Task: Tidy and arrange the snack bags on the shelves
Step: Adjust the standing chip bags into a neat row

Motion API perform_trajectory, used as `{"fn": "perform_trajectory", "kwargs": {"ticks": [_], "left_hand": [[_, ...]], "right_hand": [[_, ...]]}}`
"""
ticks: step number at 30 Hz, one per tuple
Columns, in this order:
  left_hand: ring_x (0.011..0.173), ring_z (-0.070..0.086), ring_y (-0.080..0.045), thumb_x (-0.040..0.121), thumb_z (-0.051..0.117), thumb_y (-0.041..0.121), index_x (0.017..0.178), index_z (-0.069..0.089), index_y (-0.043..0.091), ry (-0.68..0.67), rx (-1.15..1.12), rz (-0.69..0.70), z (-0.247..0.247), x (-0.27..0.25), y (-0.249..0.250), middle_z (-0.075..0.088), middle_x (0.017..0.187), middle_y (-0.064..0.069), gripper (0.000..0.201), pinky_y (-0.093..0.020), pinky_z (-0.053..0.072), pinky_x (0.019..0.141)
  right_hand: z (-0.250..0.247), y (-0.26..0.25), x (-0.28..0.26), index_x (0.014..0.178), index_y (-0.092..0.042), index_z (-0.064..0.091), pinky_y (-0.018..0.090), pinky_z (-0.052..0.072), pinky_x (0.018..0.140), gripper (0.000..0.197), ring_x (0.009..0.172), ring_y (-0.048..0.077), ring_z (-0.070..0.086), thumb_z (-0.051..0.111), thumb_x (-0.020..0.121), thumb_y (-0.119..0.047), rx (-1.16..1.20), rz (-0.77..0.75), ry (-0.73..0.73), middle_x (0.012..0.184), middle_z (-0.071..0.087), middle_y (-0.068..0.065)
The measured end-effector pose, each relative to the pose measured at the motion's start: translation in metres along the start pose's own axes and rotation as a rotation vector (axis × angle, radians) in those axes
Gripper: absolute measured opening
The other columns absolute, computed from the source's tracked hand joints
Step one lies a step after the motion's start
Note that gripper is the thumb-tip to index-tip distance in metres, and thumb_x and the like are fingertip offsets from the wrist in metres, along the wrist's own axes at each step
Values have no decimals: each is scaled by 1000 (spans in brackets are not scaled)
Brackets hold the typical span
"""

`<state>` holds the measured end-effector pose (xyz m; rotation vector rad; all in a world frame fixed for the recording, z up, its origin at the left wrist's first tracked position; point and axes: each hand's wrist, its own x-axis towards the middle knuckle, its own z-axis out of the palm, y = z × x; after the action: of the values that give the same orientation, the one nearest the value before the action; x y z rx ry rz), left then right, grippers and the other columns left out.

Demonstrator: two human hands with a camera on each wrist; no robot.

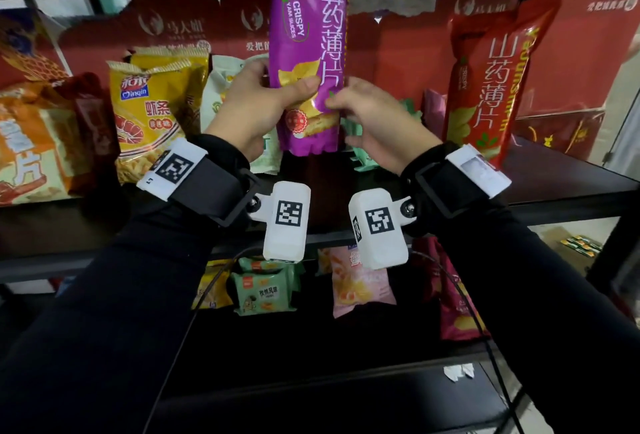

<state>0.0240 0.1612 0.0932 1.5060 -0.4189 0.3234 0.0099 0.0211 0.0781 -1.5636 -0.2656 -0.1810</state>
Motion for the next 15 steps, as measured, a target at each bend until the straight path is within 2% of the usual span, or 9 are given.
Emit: {"fn": "perform_trajectory", "kwargs": {"ticks": [2,3,4,6,7,9,13,15], "left_hand": [[75,69,-9,76,78,6,120,52,2,45,-27,32,3,-1,-2,70,94,-3,51,-22,55,66],[76,70,-9,75,79,7,118,52,2,46,-28,41,5,-1,-2,70,94,-2,51,-23,55,68],[81,70,-10,76,79,10,119,52,2,37,-20,43,5,-1,-4,70,97,-3,51,-24,56,71],[98,66,-11,80,76,23,130,50,6,6,54,23,2,-2,-8,67,113,-2,58,-25,53,81],[106,62,-8,83,73,31,135,47,10,9,135,11,-3,-3,-11,63,120,0,62,-24,50,84],[106,57,-4,88,66,37,137,44,13,58,323,18,-16,-9,-23,58,118,4,59,-20,46,88],[104,61,-17,90,65,18,114,64,9,52,662,44,-47,-27,-53,66,111,-6,26,-24,43,95],[105,62,-17,90,64,15,108,68,11,5,770,16,-62,-35,-63,68,110,-4,19,-20,42,92]], "right_hand": [[0,4,-4,127,-11,49,29,52,84,41,95,12,62,61,89,-5,26,-40,-30,111,63,3],[0,7,-4,128,-6,48,23,54,77,45,90,13,64,64,87,-1,46,-66,-26,111,64,7],[-1,7,-4,129,-2,47,23,55,77,48,90,16,65,65,85,2,48,-85,-9,113,64,12],[-3,6,0,131,4,46,31,55,88,55,96,24,64,68,81,4,49,-97,67,120,62,19],[-6,5,4,131,6,46,34,55,89,57,97,26,65,70,80,4,52,-97,122,121,62,20],[-15,3,13,127,8,51,32,57,81,53,90,25,66,72,79,3,67,-113,237,117,65,20],[-13,6,41,117,14,56,32,57,71,45,78,24,66,72,76,7,21,-158,386,102,67,22],[3,10,59,114,15,56,39,58,75,45,83,30,67,73,72,10,-5,-146,402,104,67,26]]}}
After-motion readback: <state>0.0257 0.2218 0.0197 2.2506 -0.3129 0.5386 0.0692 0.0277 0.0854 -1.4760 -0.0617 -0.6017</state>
